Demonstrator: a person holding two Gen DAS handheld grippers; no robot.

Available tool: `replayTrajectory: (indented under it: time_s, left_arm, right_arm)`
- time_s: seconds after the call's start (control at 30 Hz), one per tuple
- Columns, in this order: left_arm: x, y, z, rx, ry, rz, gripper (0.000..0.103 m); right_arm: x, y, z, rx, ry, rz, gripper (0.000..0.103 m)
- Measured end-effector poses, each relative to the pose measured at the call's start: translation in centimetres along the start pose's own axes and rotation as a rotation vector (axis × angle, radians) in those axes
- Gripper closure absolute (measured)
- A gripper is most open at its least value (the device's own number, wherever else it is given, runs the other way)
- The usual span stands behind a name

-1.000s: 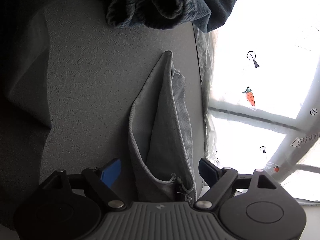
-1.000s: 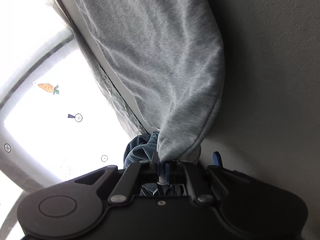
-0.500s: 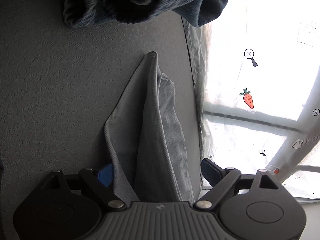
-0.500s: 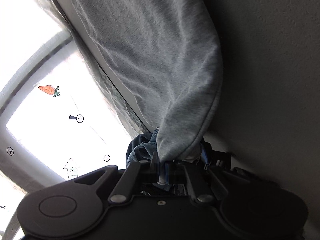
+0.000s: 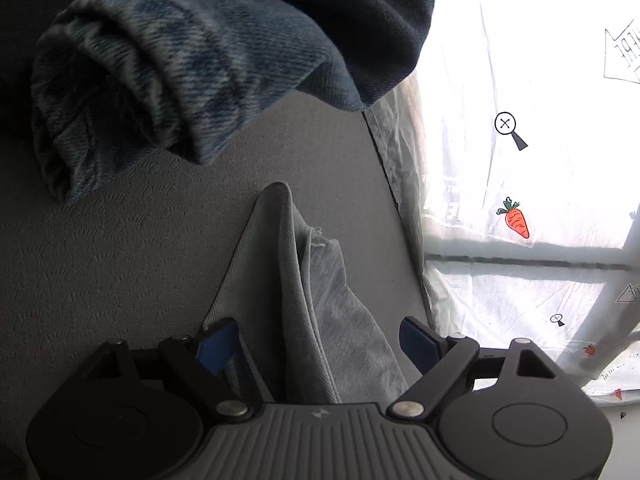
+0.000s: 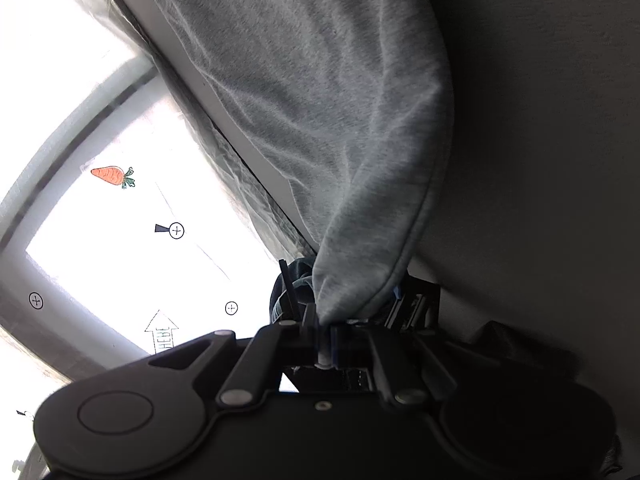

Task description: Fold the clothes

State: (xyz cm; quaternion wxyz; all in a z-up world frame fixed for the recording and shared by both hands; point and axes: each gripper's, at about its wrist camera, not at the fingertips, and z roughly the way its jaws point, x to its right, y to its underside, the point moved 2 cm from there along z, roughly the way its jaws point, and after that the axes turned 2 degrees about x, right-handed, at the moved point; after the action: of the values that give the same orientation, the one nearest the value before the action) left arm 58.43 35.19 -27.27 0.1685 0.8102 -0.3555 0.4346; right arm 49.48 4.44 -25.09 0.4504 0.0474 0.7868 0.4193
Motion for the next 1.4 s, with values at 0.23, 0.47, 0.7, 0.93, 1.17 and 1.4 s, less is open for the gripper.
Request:
replayTrajectory:
  time_s: [0.23,0.47,0.7,0.93,1.17,1.4]
  left_arm:
    - [2.8,-3.4,1.7,0.083,-0.111,0.163,0.016]
    - [3.6,-3.5,3.2,0.01,-0.109,0.196,0.047]
    - [3.0,-2.7,4.3,0.024,-0.175,0.214,0.1]
    - [3.3,-2.6,3.9,0.049,-0.188,0.199,0.101]
    - [4.1,-2.9,3.3,0.062,-0.209,0.201,0.101]
    - [5.3,-2.5,3.5,0.077,-0.258,0.261,0.101]
  right_arm:
    - [0.6,-0.7,-1.1,-0.015,-0.004,0.008,0.097]
    - [0.4,-0.8,-0.4,-0.027,-0.001,0.017,0.097]
    - [-0.1,-1.0,-0.6,-0.027,-0.009,0.024,0.098]
    - [-0.8,-1.1,-2.0,-0.003,-0.01,0.017,0.098]
    - [-1.8,-1.1,-2.5,0.006,0.02,-0.01,0.098]
    - [-2.5,-1.1,-2.4,-0.004,0.036,-0.022,0.098]
